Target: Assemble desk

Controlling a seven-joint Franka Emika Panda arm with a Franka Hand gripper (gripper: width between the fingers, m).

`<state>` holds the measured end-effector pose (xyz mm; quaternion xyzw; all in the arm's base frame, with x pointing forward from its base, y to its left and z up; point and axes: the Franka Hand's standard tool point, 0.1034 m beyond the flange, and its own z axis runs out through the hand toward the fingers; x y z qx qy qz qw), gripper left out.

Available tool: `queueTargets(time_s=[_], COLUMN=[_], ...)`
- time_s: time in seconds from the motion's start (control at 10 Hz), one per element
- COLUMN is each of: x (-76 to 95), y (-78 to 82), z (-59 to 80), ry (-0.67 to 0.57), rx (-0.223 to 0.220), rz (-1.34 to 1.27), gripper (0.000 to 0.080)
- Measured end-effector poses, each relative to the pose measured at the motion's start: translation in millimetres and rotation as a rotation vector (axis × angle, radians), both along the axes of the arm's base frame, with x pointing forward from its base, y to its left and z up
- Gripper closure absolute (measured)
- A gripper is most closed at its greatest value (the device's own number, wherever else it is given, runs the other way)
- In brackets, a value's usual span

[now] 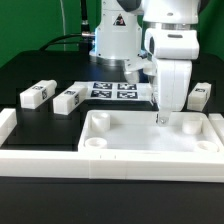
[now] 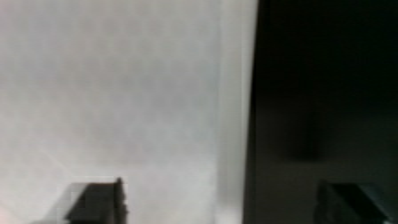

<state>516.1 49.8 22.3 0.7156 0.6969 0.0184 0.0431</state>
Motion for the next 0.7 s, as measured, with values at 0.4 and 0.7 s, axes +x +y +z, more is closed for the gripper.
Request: queueTargets(time_s=[0.4,0.7], x=[-9.4,-19.2], y=[8.8,16.9], z=[53.8,63.1], ry=[-0.029,-0.053], rx=[-0.018,-0.002], rz=[-0.079,-0.141], gripper=[0.0155,0.0150])
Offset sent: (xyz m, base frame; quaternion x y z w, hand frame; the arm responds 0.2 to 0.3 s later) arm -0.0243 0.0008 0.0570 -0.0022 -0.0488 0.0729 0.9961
